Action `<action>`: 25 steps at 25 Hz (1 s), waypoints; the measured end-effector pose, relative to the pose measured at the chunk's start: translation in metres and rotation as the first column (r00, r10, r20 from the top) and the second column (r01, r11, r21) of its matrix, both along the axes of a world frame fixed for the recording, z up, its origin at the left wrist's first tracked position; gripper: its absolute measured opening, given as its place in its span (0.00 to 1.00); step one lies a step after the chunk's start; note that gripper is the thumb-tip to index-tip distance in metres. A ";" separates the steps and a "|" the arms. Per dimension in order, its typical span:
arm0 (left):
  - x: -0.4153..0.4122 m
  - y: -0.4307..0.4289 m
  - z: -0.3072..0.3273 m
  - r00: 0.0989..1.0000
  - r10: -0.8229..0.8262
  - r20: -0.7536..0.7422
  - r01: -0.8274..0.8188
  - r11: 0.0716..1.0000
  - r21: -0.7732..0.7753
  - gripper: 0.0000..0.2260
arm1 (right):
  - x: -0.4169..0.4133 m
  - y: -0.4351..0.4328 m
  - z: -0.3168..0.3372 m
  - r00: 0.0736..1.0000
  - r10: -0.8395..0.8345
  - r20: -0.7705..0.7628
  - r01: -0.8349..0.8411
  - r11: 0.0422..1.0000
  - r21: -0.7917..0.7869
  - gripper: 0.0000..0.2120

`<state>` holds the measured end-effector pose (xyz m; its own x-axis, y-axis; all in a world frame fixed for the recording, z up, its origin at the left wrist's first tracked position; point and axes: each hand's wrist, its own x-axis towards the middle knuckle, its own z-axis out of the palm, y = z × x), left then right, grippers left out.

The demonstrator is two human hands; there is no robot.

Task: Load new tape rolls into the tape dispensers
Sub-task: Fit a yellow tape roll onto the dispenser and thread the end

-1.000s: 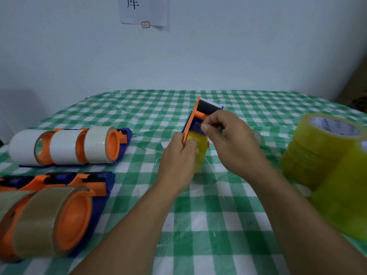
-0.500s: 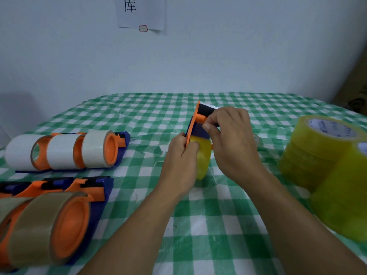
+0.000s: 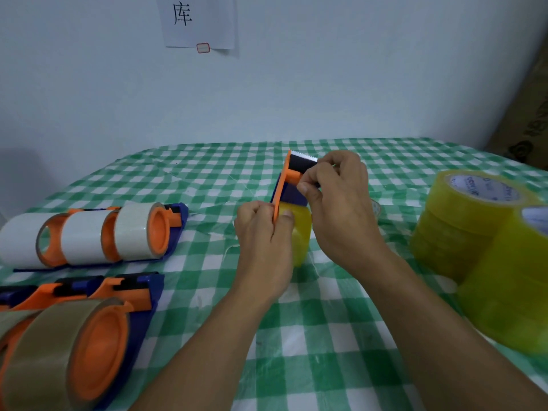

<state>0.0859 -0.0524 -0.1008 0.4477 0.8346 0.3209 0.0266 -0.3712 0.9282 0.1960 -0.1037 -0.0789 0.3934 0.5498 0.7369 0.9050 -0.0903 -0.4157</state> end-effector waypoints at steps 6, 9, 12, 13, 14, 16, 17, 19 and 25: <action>-0.007 -0.007 0.006 0.991 -0.135 0.021 0.136 0.987 -0.083 0.14 | 0.001 -0.003 0.004 1.000 0.025 0.018 -0.025 1.000 0.006 0.04; -0.007 -0.008 0.009 0.961 -0.213 0.176 0.248 0.944 -0.215 0.08 | 0.000 -0.003 0.006 0.999 0.017 0.050 -0.016 1.000 -0.014 0.04; -0.007 -0.007 0.006 0.957 -0.230 0.179 0.265 0.941 -0.209 0.07 | 0.005 -0.003 0.017 0.995 -0.005 0.096 0.008 1.000 -0.029 0.05; -0.008 -0.007 0.006 0.956 -0.240 0.170 0.272 0.941 -0.202 0.06 | 0.007 -0.002 0.021 0.996 -0.016 0.088 0.020 0.998 -0.053 0.05; -0.008 -0.006 0.004 0.955 -0.250 0.159 0.279 0.941 -0.194 0.06 | 0.009 -0.002 0.024 0.996 -0.027 0.089 0.034 0.996 -0.078 0.06; -0.008 -0.004 0.002 0.955 -0.261 0.142 0.286 0.939 -0.193 0.07 | 0.012 0.000 0.026 0.990 -0.043 0.131 0.059 0.991 -0.120 0.06; -0.008 -0.002 0.001 0.956 -0.262 0.134 0.285 0.938 -0.198 0.09 | 0.012 0.000 0.028 0.989 -0.043 0.142 0.063 0.989 -0.136 0.06; -0.008 0.001 0.001 0.961 -0.251 0.115 0.270 0.942 -0.199 0.12 | 0.013 0.001 0.036 0.989 -0.034 0.144 0.058 0.984 -0.166 0.05; -0.008 0.004 0.002 0.961 -0.228 0.159 0.265 0.926 -0.268 0.10 | 0.018 0.006 0.061 0.980 0.063 0.188 0.000 0.948 -0.318 0.04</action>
